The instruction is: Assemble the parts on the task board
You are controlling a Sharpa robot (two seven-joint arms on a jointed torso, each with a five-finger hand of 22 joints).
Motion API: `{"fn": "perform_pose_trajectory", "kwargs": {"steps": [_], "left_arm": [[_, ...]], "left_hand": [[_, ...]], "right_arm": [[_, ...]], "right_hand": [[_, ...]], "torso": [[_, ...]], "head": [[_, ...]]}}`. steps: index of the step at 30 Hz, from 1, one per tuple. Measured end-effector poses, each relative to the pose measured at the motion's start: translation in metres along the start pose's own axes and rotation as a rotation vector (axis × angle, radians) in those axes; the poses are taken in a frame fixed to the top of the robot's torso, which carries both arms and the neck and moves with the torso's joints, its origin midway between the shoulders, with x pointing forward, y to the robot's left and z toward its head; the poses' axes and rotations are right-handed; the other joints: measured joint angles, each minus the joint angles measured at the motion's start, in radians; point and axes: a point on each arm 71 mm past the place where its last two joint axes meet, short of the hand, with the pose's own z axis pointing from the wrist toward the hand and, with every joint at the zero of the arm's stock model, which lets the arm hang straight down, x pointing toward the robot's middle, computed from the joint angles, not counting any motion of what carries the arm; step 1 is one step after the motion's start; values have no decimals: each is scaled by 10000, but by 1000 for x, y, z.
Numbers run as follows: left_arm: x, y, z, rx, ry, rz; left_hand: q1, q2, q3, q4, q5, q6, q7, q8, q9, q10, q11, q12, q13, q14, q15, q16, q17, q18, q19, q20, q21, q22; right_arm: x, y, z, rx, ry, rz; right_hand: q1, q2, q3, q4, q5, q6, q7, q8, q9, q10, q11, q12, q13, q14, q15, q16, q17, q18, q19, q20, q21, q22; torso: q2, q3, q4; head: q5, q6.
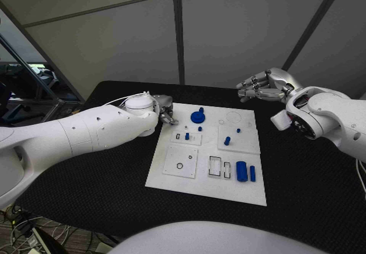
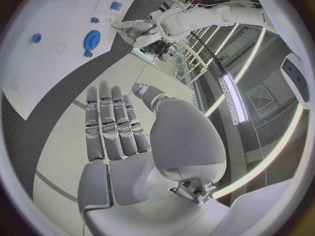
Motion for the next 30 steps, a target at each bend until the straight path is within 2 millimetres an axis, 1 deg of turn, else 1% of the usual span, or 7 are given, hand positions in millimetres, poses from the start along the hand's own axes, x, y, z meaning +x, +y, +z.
{"fn": "perform_pose_trajectory", "kwargs": {"steps": [3, 9, 19, 20, 23, 25, 30], "left_arm": [[0, 0, 0, 2, -9, -4], [0, 0, 0, 2, -26, -8], [0, 0, 0, -8, -37, -10], [0, 1, 0, -11, -35, -8], [0, 1, 0, -17, -22, -1], [0, 1, 0, -19, -8, 6], [0, 1, 0, -17, 52, 37]], "left_hand": [[-39, -39, 2, 55, 0, -36, 36, 0, 0, 0, 0, 43, 12, 0, 0, 0, 0, 0, 0, 0, 0, 0], [-78, 0, 2, 55, 0, -36, 36, 0, 12, -72, 1, 43, 12, 0, 0, 0, 0, 1, 0, 0, 0, 0], [-117, -39, 53, 86, 0, -36, 36, 0, 27, -71, 1, 44, 38, 0, 0, 0, 0, 0, 0, 0, 0, 0], [-114, -36, 109, 31, 0, -36, 35, 0, 43, -71, 1, 82, 45, 0, 0, 0, 0, 0, 0, 0, 0, 0], [116, 194, 345, -96, 0, -36, 35, 0, 77, -128, -14, 82, 44, 0, 0, 0, 0, 1, 0, 0, -36, 0], [194, 271, 418, -170, 0, -36, 36, 0, 90, -142, 1, 82, 44, 0, 0, 0, 0, 0, 0, 0, -39, 0], [227, 304, 472, -224, 0, -72, -1, -1, 95, -142, 1, 82, 44, 0, 0, 0, 0, 2, 0, 0, -117, 0]], "right_arm": [[0, 0, 0, -1, 2, 0], [0, 0, 0, -3, 0, 0], [0, 0, 0, -4, 0, -1], [0, 0, 0, -4, 0, -1], [0, 0, 0, -5, 1, 0], [0, 0, 0, -6, 2, 0], [0, 0, 0, -7, 4, 0]], "right_hand": [[0, 0, 0, 0, 0, 0, 0, 0, 0, 0, 0, 0, 0, 0, 0, 0, 0, 0, 0, 0, 0, 0], [0, 0, 0, 0, 0, 0, 0, 0, 0, 1, 0, 0, 1, 0, 0, 0, 1, -1, 0, 0, 0, 1], [0, 0, 0, 0, 0, 0, 0, 0, 0, 1, 1, 0, 2, 0, 0, 0, 2, 0, 0, 0, 0, 1], [0, 0, 0, 0, 0, 0, 0, 0, 0, 1, 1, 0, 2, 0, 0, 0, 2, 0, 0, 0, 0, 1], [0, 0, 0, 0, 0, 0, 0, 0, 0, 1, 1, 0, 2, 0, 0, 0, 2, 0, 0, 0, 0, 2], [0, 0, 0, 0, 0, 0, 0, 0, 0, 1, 1, 0, 2, 0, 0, 0, 2, 0, 0, 0, 0, 2], [0, 0, 0, 0, 54, 0, 0, 0, 0, 1, 1, 0, -11, 0, 0, 0, -8, 0, 0, 0, 0, -7]], "torso": [[0, 0, 0], [0, -2, 0], [1, -2, 0], [0, -2, 0], [1, -2, -1], [1, 0, -3], [1, 0, -5]], "head": [[11, -6], [16, -12], [24, -19], [24, -23], [24, -27], [28, -30], [36, -31]]}}
